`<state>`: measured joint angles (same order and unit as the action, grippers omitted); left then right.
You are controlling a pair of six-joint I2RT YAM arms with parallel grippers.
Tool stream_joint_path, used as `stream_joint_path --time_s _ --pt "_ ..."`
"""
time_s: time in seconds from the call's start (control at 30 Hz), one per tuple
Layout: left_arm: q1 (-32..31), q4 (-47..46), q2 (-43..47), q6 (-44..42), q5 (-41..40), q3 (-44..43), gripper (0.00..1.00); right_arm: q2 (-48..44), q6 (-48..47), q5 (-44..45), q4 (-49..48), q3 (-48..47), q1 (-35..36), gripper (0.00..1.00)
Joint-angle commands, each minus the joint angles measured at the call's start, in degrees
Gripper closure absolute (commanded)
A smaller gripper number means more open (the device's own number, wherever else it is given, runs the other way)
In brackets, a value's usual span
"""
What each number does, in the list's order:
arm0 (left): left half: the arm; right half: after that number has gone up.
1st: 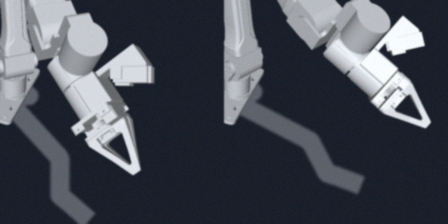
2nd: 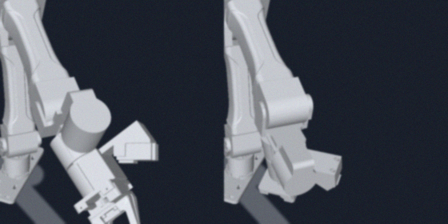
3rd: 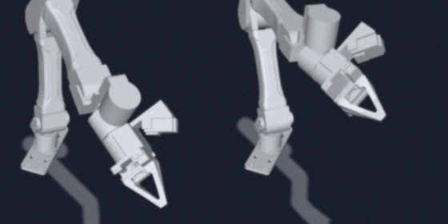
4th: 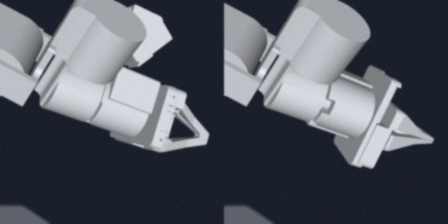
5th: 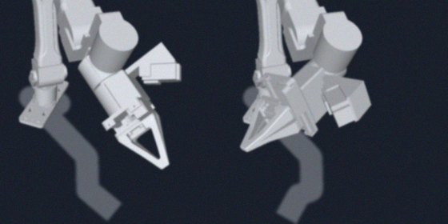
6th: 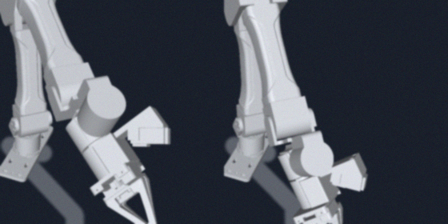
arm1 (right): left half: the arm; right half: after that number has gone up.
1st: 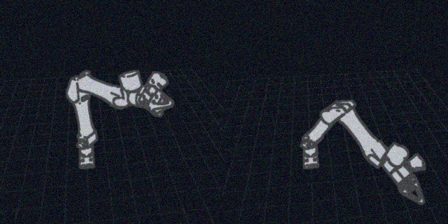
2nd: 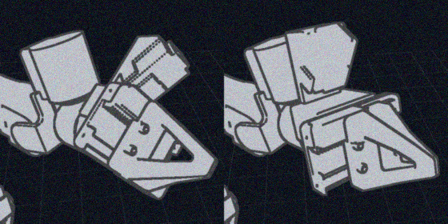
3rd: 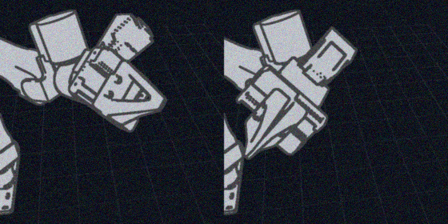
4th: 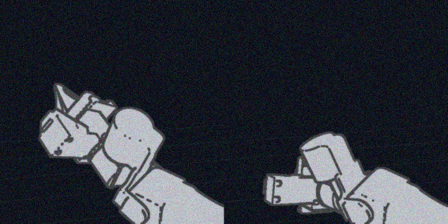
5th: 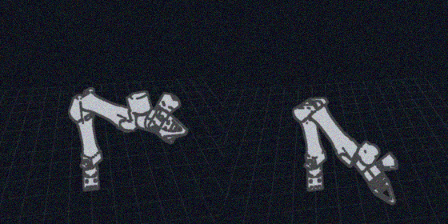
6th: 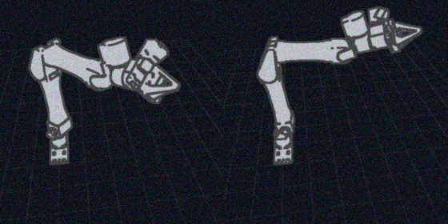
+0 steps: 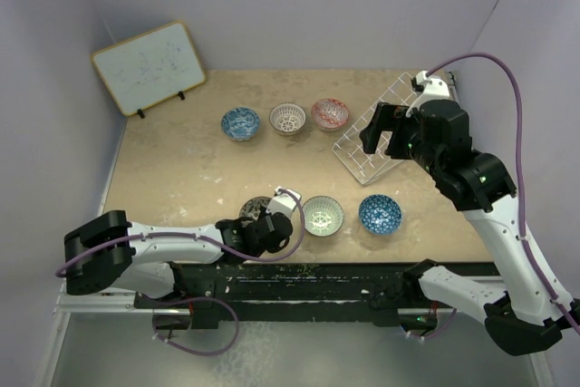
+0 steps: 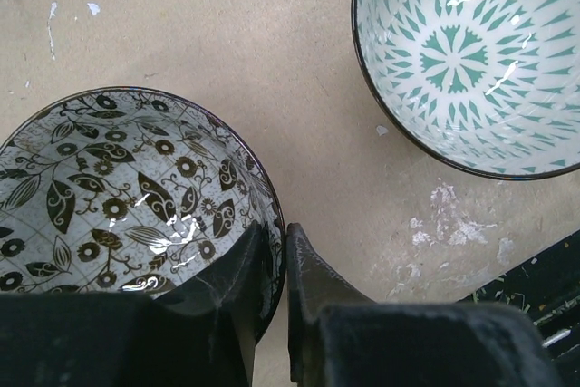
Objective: Load the bowls into the dish rack
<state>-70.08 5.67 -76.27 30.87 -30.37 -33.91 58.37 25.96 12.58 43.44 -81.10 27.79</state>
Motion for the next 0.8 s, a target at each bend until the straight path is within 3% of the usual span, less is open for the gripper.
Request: stream_joint_path --time_s 0.0,0.13,0.47,0.77 --pt "-0.2 1.5 -0.6 1.3 -1.5 -1.1 0.85 -1.3 -0.3 1.4 -0.9 -1.2 -0.3 0.0" --pt "-0.2 2.3 -0.5 1.8 -1.6 -1.2 1.0 -1.7 -0.2 1.7 -0.4 -1.6 -0.3 0.0" --pt "-0.2 6.8 3.0 2.3 -7.1 -7.6 1.0 -3.7 0.3 2.4 1.4 -1.4 -0.3 0.0" --pt "1.2 0.9 3.7 -2.3 -14.0 -12.8 1.0 -6.8 2.0 2.2 2.6 0.4 -0.3 0.0"
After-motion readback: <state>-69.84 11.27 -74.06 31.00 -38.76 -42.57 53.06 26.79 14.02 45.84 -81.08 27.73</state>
